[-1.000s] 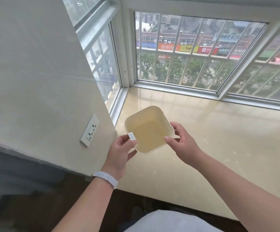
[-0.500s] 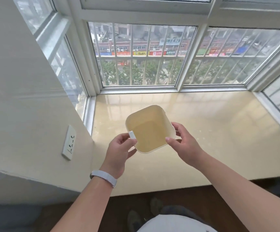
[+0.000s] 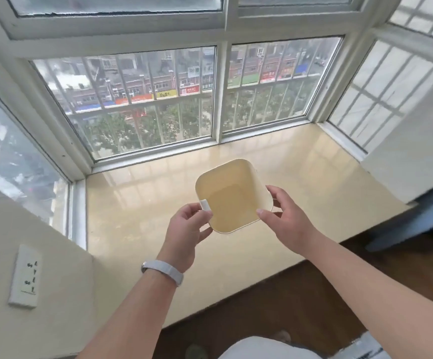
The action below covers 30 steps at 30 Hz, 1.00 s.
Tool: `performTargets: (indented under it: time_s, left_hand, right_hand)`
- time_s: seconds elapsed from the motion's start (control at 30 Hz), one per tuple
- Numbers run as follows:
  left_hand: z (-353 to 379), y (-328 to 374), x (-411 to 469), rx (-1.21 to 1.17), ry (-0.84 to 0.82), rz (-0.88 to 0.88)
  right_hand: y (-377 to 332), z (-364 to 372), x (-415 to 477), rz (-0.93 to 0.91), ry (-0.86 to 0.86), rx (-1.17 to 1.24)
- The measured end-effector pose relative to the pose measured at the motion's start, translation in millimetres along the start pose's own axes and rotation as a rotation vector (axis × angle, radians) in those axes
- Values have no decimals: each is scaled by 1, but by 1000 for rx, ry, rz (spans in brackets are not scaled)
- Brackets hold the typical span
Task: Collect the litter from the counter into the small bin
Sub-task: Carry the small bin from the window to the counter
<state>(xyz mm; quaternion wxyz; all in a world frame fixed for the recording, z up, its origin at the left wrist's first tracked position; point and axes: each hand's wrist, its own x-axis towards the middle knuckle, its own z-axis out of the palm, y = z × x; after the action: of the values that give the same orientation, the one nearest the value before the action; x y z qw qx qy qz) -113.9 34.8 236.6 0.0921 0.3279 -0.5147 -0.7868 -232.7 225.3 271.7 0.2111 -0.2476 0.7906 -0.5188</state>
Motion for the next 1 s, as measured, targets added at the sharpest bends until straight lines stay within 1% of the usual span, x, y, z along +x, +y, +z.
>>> performTargets:
  time_s: [0.37,0.53,0.67,0.83,1.0]
  left_hand:
    - [197,-13,19,179,-234,-39]
    - [288,-35,23,244,-268,-61]
    - [360,-55,27,339,-339,-51]
    - [441,-76,22,411,-454,-58]
    - [503,-86,15,453,-578,-69]
  right_hand:
    - [66,-170,-39,73,276,77]
    - [103,-247,-60,92,346,109]
    - [132,-306,-82,99,421,120]
    - [163,-366,-117,151,543,135]
    - [177,-405,-148,181,690,151]
